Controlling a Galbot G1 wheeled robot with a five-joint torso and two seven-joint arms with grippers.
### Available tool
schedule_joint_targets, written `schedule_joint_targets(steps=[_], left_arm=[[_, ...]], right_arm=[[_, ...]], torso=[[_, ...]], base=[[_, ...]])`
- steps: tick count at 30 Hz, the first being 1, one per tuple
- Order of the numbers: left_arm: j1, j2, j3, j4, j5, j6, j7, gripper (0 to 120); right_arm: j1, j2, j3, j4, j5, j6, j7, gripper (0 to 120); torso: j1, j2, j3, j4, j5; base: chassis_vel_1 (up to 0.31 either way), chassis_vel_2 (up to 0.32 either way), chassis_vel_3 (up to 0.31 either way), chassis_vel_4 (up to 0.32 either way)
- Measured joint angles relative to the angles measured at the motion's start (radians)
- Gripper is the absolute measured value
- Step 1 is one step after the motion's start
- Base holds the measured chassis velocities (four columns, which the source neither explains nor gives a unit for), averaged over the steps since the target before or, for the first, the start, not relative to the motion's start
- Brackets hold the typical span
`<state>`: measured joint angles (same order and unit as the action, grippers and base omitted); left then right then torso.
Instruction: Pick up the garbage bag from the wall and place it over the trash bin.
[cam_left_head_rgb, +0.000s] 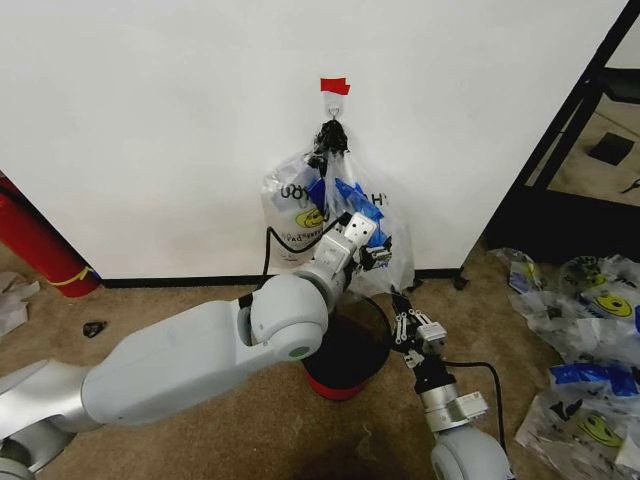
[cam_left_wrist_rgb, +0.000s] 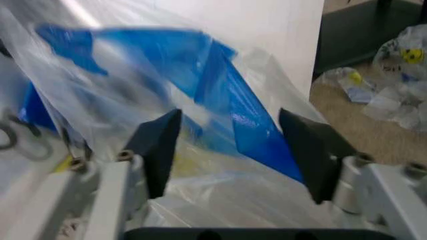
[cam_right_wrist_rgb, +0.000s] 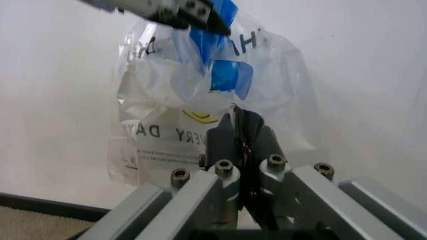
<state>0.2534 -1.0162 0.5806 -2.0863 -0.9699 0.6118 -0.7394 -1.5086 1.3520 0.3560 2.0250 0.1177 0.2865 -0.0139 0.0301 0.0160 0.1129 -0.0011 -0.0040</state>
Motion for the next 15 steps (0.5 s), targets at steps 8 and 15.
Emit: schedule_joint_targets(steps=[8,15], left_arm=[[0.025,0.001,-0.012,0.004,-0.004,-0.007,-0.004,26],[0.058,0.018,-0.036,-0.013,-0.005,-0.012,-0.005,1]], right_arm=[[-0.005,0.004,-0.002,0.002,0.000,-0.001,0.001,0],[-0.014,0.002,0.002,0.015,0.000,-0.003,0.004,0]], torso=[[0.000,0.000,0.000,0.0000,0.0000],[0.000,0.000,0.000,0.0001,0.0000]], base=[[0.000,0.000,0.000,0.000],[0.000,0.000,0.000,0.000]])
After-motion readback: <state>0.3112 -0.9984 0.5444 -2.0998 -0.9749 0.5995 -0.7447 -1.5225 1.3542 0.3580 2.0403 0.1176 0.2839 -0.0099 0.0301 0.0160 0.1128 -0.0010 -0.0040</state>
